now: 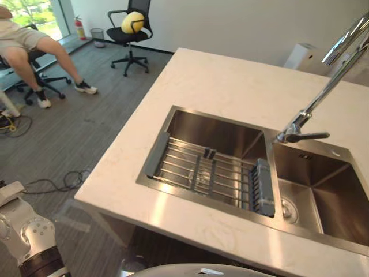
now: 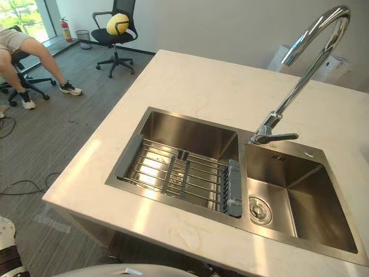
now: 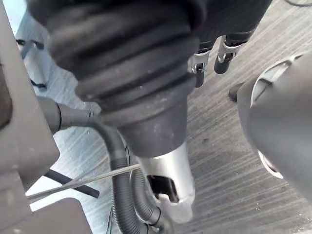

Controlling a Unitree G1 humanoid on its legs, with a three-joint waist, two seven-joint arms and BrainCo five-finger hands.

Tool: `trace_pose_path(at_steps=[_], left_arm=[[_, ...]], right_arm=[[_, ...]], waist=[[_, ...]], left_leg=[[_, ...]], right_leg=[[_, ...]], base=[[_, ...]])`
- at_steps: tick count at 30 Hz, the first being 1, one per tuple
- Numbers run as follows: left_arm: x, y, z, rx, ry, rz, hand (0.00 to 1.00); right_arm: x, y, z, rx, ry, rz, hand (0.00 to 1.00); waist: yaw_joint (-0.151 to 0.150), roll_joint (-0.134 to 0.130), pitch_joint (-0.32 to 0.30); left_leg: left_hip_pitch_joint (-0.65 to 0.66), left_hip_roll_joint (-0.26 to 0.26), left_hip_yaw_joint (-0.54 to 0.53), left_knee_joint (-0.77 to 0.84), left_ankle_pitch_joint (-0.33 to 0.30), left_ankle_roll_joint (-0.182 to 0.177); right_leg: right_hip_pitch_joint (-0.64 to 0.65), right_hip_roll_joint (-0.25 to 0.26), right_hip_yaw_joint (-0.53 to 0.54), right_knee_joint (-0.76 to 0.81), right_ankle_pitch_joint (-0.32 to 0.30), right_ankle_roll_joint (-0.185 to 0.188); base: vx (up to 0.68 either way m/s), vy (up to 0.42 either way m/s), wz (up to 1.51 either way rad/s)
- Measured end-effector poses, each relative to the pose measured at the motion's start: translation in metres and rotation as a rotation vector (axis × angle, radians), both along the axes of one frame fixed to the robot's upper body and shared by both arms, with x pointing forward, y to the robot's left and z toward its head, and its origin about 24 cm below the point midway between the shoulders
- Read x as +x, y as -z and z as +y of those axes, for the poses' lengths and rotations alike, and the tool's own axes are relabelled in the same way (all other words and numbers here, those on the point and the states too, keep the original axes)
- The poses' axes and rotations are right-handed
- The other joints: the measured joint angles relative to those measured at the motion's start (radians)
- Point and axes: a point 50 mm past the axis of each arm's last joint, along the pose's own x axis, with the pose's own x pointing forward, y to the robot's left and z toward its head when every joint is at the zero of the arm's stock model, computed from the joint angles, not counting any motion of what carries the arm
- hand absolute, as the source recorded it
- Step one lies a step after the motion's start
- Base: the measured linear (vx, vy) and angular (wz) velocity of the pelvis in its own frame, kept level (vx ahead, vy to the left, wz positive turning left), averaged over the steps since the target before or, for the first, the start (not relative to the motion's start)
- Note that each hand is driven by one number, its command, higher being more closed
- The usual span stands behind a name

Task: Walk over to the sink, pick up the cup, carry it to the dishwasher, place the cup inside the dishwasher, then close the dishwasher door

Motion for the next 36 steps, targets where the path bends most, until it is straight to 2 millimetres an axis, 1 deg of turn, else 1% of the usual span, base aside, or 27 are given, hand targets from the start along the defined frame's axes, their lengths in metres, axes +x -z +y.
trace_pose_path(at_steps=[1,2,3,4,5,6,7,9,10,12,13,14,15,17,19,20,21,24,25,26,27,28,30,32,33,34,36], left_arm=[[0.0,0.001,0.0,-0.005,-0.002,0.002,1.0],[0.002,0.003,0.001,-0.017,-0.005,0.01,1.0],[0.004,0.005,0.001,-0.026,-0.005,0.017,1.0],[0.007,0.011,0.001,-0.055,-0.006,0.041,1.0],[0.008,0.016,0.002,-0.069,-0.006,0.057,1.0],[0.009,0.018,0.002,-0.077,-0.007,0.066,1.0],[0.015,0.022,0.002,-0.087,0.01,0.085,1.0],[0.03,0.019,-0.004,-0.067,0.068,0.089,1.0],[0.039,0.013,-0.008,-0.044,0.108,0.085,1.0],[0.044,0.005,-0.007,-0.019,0.118,0.079,1.0],[0.045,0.001,-0.006,-0.011,0.116,0.076,1.0],[0.047,0.0,-0.007,-0.011,0.123,0.078,1.0],[0.049,0.0,-0.008,-0.01,0.132,0.084,1.0],[0.052,0.003,-0.012,-0.013,0.158,0.103,1.0],[0.053,0.005,-0.015,-0.025,0.175,0.113,1.0],[0.051,0.007,-0.019,-0.03,0.187,0.117,1.0],[0.05,0.009,-0.024,-0.034,0.21,0.12,1.0],[0.056,0.01,-0.044,-0.024,0.314,0.155,1.0],[0.056,0.011,-0.047,-0.029,0.323,0.161,1.0],[0.053,0.012,-0.049,-0.039,0.324,0.166,1.0],[0.053,0.012,-0.053,-0.054,0.327,0.168,1.0],[0.057,0.011,-0.061,-0.061,0.354,0.174,1.0],[0.062,0.01,-0.074,-0.066,0.405,0.181,1.0],[0.064,0.009,-0.098,-0.077,0.466,0.177,1.0],[0.063,0.011,-0.101,-0.085,0.468,0.18,1.0],[0.06,0.018,-0.107,-0.122,0.473,0.195,1.0],[0.058,0.027,-0.113,-0.176,0.481,0.216,1.0]], right_arm=[[0.004,-0.002,-0.004,-0.011,-0.005,-0.009,0.0],[0.011,-0.005,-0.014,-0.031,-0.019,-0.029,0.0],[0.013,-0.007,-0.018,-0.042,-0.024,-0.036,0.0],[0.016,-0.011,-0.029,-0.068,-0.04,-0.044,0.0],[0.016,-0.012,-0.033,-0.073,-0.044,-0.044,0.0],[0.015,-0.012,-0.034,-0.071,-0.048,-0.043,0.0],[0.01,-0.011,-0.034,-0.069,-0.062,-0.019,0.0],[-0.008,-0.008,-0.036,-0.063,-0.043,0.03,0.0],[-0.021,-0.007,-0.039,-0.058,-0.003,0.065,0.0],[-0.028,-0.006,-0.039,-0.051,0.015,0.092,0.0],[-0.03,-0.005,-0.038,-0.045,0.022,0.1,0.0],[-0.033,-0.004,-0.037,-0.041,0.018,0.115,0.0],[-0.035,-0.004,-0.037,-0.044,0.011,0.122,0.0],[-0.041,-0.003,-0.036,-0.044,0.012,0.135,0.0],[-0.045,-0.001,-0.033,-0.037,0.012,0.146,0.0],[-0.046,-0.001,-0.032,-0.043,-0.004,0.152,0.0],[-0.046,-0.002,-0.034,-0.057,-0.005,0.15,0.0],[-0.042,0.0,-0.028,-0.048,-0.006,0.139,0.0],[-0.044,0.0,-0.027,-0.047,-0.002,0.145,0.0],[-0.038,0.0,-0.026,-0.055,-0.002,0.142,0.0],[-0.032,0.0,-0.026,-0.065,-0.014,0.136,0.0],[-0.025,-0.001,-0.027,-0.079,-0.034,0.137,0.0],[-0.022,0.0,-0.021,-0.069,-0.042,0.14,0.0],[-0.013,0.003,-0.01,-0.034,-0.009,0.131,0.0],[-0.011,0.004,-0.008,-0.03,-0.003,0.131,0.0],[-0.007,0.003,-0.007,-0.023,-0.003,0.127,0.0],[-0.005,0.003,-0.007,-0.014,0.008,0.125,0.0]], waist=[[0.001,0.015,0.008],[0.002,0.043,0.023],[0.003,0.05,0.026],[0.002,0.079,0.034],[-0.002,0.091,0.039],[-0.01,0.094,0.044],[-0.035,0.091,0.057],[-0.065,0.085,0.061],[-0.067,0.088,0.059],[-0.064,0.068,0.061],[-0.061,0.047,0.062],[-0.064,0.025,0.06],[-0.067,0.024,0.057],[-0.069,0.044,0.046],[-0.07,0.066,0.033],[-0.07,0.085,0.021],[-0.072,0.116,0.003],[-0.09,0.119,0.0],[-0.089,0.116,-0.002],[-0.074,0.118,-0.003],[-0.066,0.125,-0.008],[-0.064,0.135,-0.018],[-0.073,0.124,-0.037],[-0.076,0.121,-0.039],[-0.074,0.118,-0.04],[-0.054,0.119,-0.039],[-0.047,0.119,-0.039]], left_leg=[[0.002,0.009,-0.007,-0.001,0.007,-0.008],[0.008,0.022,-0.028,-0.021,0.03,-0.021],[0.016,0.026,-0.035,-0.043,0.05,-0.026],[0.027,0.036,-0.052,-0.095,0.102,-0.037],[0.032,0.041,-0.043,-0.116,0.137,-0.039],[0.031,0.043,-0.019,-0.124,0.164,-0.034],[0.019,0.043,0.088,-0.133,0.246,-0.014],[0.001,0.053,0.228,-0.156,0.312,0.005],[-0.018,0.055,0.302,-0.153,0.283,0.032],[-0.032,0.045,0.352,-0.111,0.247,0.066],[-0.04,0.041,0.37,-0.072,0.227,0.075],[-0.036,0.046,0.388,-0.02,0.179,0.068],[-0.03,0.054,0.387,-0.004,0.161,0.062],[0.001,0.084,0.385,0.01,0.128,0.044],[0.027,0.095,0.385,-0.013,0.131,0.047],[0.037,0.096,0.387,-0.022,0.186,0.06],[0.035,0.092,0.387,-0.04,0.251,0.083],[0.035,0.028,0.388,-0.15,0.25,0.097],[0.037,0.016,0.397,-0.168,0.235,0.122],[0.052,0.025,0.491,-0.14,0.16,0.155],[0.075,0.045,0.606,-0.101,0.096,0.151],[0.075,0.036,0.665,-0.088,0.076,0.127],[0.047,0.012,0.655,-0.089,0.072,0.131],[0.062,-0.055,0.596,-0.2,0.085,0.145],[0.074,-0.075,0.58,-0.235,0.102,0.147],[0.107,-0.11,0.562,-0.297,0.124,0.147],[0.123,-0.127,0.533,-0.298,0.12,0.151]], right_leg=[[0.006,0.009,-0.007,-0.002,-0.003,-0.005],[0.017,0.026,-0.028,0.004,-0.014,-0.023],[0.019,0.031,-0.037,0.011,-0.021,-0.029],[0.018,0.041,-0.057,0.025,-0.037,-0.051],[0.024,0.047,-0.074,0.033,-0.056,-0.063],[0.032,0.048,-0.085,0.035,-0.064,-0.075],[0.066,0.045,-0.138,0.032,-0.076,-0.089],[0.096,0.047,-0.222,0.033,-0.089,-0.106],[0.096,0.039,-0.268,0.041,-0.092,-0.125],[0.08,0.016,-0.292,0.03,-0.074,-0.15],[0.067,-0.007,-0.297,0.019,-0.061,-0.157],[0.064,-0.033,-0.312,-0.02,-0.031,-0.16],[0.065,-0.039,-0.323,-0.036,-0.019,-0.161],[0.064,-0.041,-0.357,-0.083,0.012,-0.15],[0.063,-0.041,-0.386,-0.101,0.016,-0.152],[0.063,-0.038,-0.396,-0.101,0.012,-0.145],[0.067,-0.017,-0.384,-0.11,0.034,-0.1],[0.093,0.011,-0.354,-0.152,0.054,-0.076],[0.102,0.01,-0.371,-0.164,0.06,-0.067],[0.129,0.005,-0.416,-0.175,0.074,-0.058],[0.157,0.002,-0.444,-0.175,0.078,-0.051],[0.173,0.003,-0.455,-0.165,0.079,-0.033],[0.169,0.004,-0.449,-0.179,0.079,-0.027],[0.193,0.021,-0.432,-0.207,0.088,-0.021],[0.204,0.021,-0.434,-0.212,0.09,-0.02],[0.227,0.021,-0.439,-0.211,0.095,-0.019],[0.253,-0.001,-0.463,-0.165,0.089,-0.018]], base=[[-0.15,-0.157,0.42],[-0.15,-0.131,0.32],[-0.23,-0.193,0.48],[-0.19,-0.155,0.43],[-0.25,-0.161,0.48],[-0.25,-0.097,0.78],[-0.26,-0.089,0.93],[-0.27,-0.076,1.2],[-0.27,-0.059,0.94],[-0.14,-0.049,0.34],[-0.09,-0.095,0.19],[-0.08,-0.08,0.24],[-0.08,-0.06,0.32],[-0.04,0.044,0.48],[-0.01,0.113,0.72],[0.01,0.167,1.0],[0.01,0.17,1.12],[-0.07,0.181,1.7],[-0.07,0.17,1.27],[0.01,0.174,0.93],[0.1,0.228,1.08],[0.09,0.228,1.04],[0.0,0.167,1.09],[-0.05,0.139,1.23],[-0.03,0.078,0.81],[-0.01,0.038,0.49],[0.02,0.013,0.54]])
